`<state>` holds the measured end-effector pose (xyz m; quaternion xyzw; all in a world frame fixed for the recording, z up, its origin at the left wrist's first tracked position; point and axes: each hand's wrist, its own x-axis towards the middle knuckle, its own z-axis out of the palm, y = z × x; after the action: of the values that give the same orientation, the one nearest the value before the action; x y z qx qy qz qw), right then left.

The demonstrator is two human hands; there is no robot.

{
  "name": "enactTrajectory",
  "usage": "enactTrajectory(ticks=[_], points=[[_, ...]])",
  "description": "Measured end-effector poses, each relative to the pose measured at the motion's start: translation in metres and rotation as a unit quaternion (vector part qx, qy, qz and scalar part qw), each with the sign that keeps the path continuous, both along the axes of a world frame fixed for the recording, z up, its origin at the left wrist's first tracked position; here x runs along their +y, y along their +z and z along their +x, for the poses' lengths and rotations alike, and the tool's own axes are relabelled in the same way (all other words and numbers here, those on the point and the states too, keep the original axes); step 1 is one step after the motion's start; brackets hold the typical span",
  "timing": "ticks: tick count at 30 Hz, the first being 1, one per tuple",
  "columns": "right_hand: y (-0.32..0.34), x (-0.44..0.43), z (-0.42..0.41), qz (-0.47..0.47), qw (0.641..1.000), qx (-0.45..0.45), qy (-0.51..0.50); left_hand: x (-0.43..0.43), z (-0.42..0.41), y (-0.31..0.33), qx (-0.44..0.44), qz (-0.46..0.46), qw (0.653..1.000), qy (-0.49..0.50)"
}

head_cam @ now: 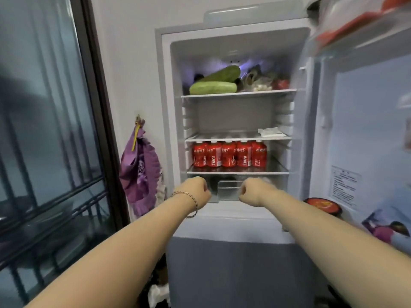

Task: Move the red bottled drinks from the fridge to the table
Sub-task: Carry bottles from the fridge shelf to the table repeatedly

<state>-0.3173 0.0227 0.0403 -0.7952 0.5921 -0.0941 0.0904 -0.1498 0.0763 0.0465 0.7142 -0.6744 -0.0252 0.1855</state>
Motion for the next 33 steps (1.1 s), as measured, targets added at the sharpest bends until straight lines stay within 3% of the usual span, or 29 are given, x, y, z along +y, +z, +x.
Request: enactTrajectory(ticks=[5, 10, 17, 21, 33], points=[[-0.004, -0.099, 0.002, -0.025, 0.995, -0.070, -0.067, -0.094, -0.002, -0.010, 0.027, -0.007, 0.999, -0.030], [-0.013, -0.208, 0.004, -0.085, 0.965, -0.184, -0.167, -0.191, -0.004, -0.013, 0.030, -0.042, 0.998, -0.026], [-0.026, -0.331, 0.024, -0.078, 0.935, -0.197, -0.285, -0.295, -0.001, -0.023, 0.075, -0.076, 0.993, -0.041], [-0.034, -0.361, 0.024, -0.126, 0.931, -0.174, -0.295, -0.325, 0.002, -0.031, 0.098, -0.071, 0.990, -0.070], [-0.028, -0.356, 0.010, -0.132, 0.946, -0.162, -0.248, -0.359, -0.005, -0.039, 0.228, -0.119, 0.956, -0.138]])
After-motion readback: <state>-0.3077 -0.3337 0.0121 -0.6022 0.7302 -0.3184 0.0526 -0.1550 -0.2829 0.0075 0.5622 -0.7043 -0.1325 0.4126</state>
